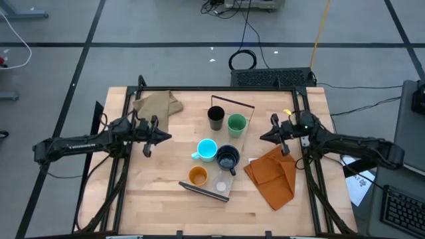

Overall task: Stack small to large cups/mugs on shelf
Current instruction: Return to Home Position

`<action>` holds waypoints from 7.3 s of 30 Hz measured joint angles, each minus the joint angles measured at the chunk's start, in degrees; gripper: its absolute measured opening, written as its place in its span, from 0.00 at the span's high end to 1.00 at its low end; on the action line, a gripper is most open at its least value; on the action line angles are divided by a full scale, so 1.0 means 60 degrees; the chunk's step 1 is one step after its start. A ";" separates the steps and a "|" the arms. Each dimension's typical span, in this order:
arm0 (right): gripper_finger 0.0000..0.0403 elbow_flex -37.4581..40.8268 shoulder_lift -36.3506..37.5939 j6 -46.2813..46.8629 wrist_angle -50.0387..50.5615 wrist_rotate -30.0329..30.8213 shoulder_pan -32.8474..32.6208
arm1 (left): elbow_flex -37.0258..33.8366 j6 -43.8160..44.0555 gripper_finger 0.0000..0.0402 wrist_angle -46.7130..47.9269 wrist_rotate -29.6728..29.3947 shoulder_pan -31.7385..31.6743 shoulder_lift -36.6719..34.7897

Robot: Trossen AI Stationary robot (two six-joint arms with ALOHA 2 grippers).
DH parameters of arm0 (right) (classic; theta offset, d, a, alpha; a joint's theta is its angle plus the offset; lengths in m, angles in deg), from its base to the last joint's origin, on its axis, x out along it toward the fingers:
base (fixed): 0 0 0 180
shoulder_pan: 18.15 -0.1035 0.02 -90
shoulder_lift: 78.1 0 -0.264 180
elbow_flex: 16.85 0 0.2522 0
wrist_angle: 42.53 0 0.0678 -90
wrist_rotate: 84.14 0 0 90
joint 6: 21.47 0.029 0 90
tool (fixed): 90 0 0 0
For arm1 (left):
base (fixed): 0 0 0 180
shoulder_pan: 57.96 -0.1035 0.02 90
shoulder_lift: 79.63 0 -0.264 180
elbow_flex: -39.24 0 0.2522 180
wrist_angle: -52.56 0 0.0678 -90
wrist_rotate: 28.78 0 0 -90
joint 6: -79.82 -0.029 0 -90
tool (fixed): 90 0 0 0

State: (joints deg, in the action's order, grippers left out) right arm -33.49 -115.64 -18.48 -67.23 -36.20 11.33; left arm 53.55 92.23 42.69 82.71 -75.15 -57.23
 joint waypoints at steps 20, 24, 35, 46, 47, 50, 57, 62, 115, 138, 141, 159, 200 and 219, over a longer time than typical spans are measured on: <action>1.00 0.0346 0.0461 -0.1212 0.0131 0.1213 0.0026 | 0.0004 0.0053 1.00 0.0406 -0.2448 0.0351 0.0013; 1.00 0.0346 0.0916 -0.0380 0.0015 0.0462 -0.0181 | 0.0011 0.0465 1.00 -0.0637 -0.2074 0.0798 0.0007; 1.00 0.0346 0.1626 -0.0607 -0.0202 0.2185 -0.0494 | 0.0012 0.0564 0.98 -0.0754 -0.4495 0.1952 0.0015; 1.00 0.0346 0.1584 0.1121 0.0285 0.2760 -0.0493 | 0.0011 0.1046 0.96 -0.0743 -0.4538 0.2000 0.0013; 1.00 0.0346 0.1587 0.1128 0.0282 0.2757 -0.0493 | 0.0011 0.1049 0.96 -0.0743 -0.4532 0.2000 0.0015; 1.00 0.0346 0.1584 0.1135 0.0282 0.2757 -0.0490 | 0.0012 0.1046 0.98 -0.0743 -0.4524 0.2000 0.0017; 1.00 0.0346 0.1736 0.1140 0.0391 0.2801 -0.0635 | 0.0011 0.1047 0.97 -0.0743 -0.4518 0.2000 0.0015; 1.00 0.0346 0.2464 0.1138 0.0450 0.2749 -0.1175 | 0.0011 0.1045 0.93 -0.0736 -0.4514 0.2000 0.0017; 1.00 0.0346 0.6101 0.1135 0.0340 0.2742 -0.4308 | 0.0011 0.0997 0.91 -0.0488 -0.4382 0.3541 -0.3673; 1.00 0.0342 0.6250 -0.1046 0.3548 0.5774 -0.4670 | 0.0011 0.0965 0.91 -0.0466 -0.4422 0.3541 -0.3669; 1.00 0.0342 0.6254 -0.0238 0.3727 0.6373 -0.4945 | 0.0011 0.0965 0.91 -0.0462 -0.4418 0.3541 -0.3669; 1.00 0.0339 0.6198 0.0140 0.6023 0.7973 -0.5306 | 0.0011 0.0973 0.91 -0.0463 -0.4422 0.3541 -0.3669; 1.00 0.0346 0.6131 0.0137 0.5967 0.7975 -0.5309 | 0.0022 -0.3871 0.91 0.3563 -0.5532 0.3026 -0.3713; 1.00 0.0346 0.6130 0.0140 0.5899 0.7977 -0.5309 | 0.0022 -0.2787 0.91 0.3734 -0.4586 0.2947 -0.3713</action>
State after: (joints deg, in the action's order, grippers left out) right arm -31.41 -78.86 -17.64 -31.84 11.67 -20.52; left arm 53.69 75.51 65.09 55.20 -57.47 -79.51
